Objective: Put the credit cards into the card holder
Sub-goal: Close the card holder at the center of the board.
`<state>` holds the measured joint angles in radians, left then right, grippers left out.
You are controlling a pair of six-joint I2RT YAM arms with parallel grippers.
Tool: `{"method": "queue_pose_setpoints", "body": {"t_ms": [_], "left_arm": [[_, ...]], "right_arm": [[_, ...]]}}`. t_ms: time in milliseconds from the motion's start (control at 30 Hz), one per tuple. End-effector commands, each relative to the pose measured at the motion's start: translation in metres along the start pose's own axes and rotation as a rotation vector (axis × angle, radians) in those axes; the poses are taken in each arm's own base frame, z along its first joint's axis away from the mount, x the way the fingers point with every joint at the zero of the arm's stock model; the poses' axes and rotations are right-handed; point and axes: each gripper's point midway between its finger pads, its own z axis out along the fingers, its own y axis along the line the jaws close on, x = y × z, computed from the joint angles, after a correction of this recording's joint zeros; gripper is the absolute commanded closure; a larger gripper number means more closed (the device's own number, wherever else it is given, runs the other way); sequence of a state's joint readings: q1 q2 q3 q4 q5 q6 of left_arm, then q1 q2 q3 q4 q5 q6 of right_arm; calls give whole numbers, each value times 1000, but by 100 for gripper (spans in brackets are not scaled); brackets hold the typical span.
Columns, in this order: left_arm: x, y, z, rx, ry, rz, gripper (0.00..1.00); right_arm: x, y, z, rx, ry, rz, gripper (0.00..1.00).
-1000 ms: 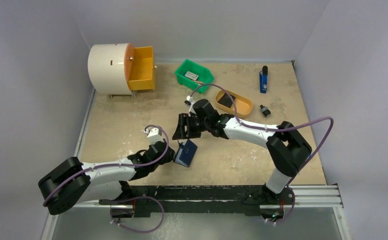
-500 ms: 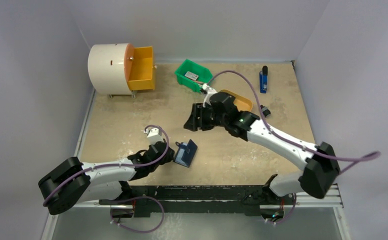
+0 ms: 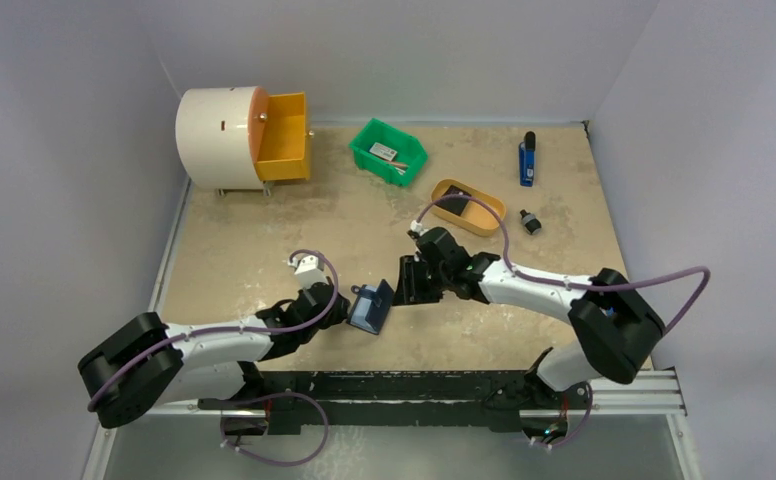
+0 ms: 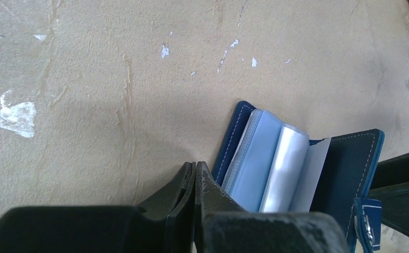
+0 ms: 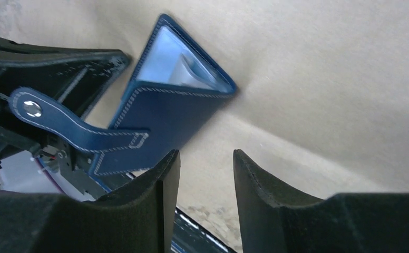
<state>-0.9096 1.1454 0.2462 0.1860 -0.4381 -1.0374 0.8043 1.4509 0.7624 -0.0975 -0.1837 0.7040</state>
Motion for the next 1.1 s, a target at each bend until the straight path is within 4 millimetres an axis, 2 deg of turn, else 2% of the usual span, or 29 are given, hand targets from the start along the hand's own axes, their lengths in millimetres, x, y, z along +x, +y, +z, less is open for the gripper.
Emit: {"method": "queue_pose_setpoints", "body": {"t_ms": [0, 200, 433, 600, 700, 800, 867, 1067], "left_arm": [[2, -6, 1, 27, 16, -1, 100], [11, -14, 5, 66, 54, 4, 100], [12, -33, 12, 116, 68, 0, 100], [8, -49, 18, 145, 64, -11, 100], [9, -52, 22, 144, 70, -13, 100], [8, -43, 22, 104, 62, -18, 100], [7, -29, 18, 60, 51, -14, 100], [-13, 0, -6, -27, -32, -17, 100]], "right_arm": [[-32, 44, 5, -136, -67, -15, 57], [-34, 44, 23, -117, -38, 7, 61], [-44, 43, 32, -82, -43, -7, 61], [-37, 24, 38, 13, -1, -34, 63], [-36, 12, 39, 71, -1, -51, 64], [-32, 7, 39, 81, 6, -53, 64], [-33, 5, 40, 83, -4, -52, 64], [-28, -1, 46, 100, 15, -64, 64]]}}
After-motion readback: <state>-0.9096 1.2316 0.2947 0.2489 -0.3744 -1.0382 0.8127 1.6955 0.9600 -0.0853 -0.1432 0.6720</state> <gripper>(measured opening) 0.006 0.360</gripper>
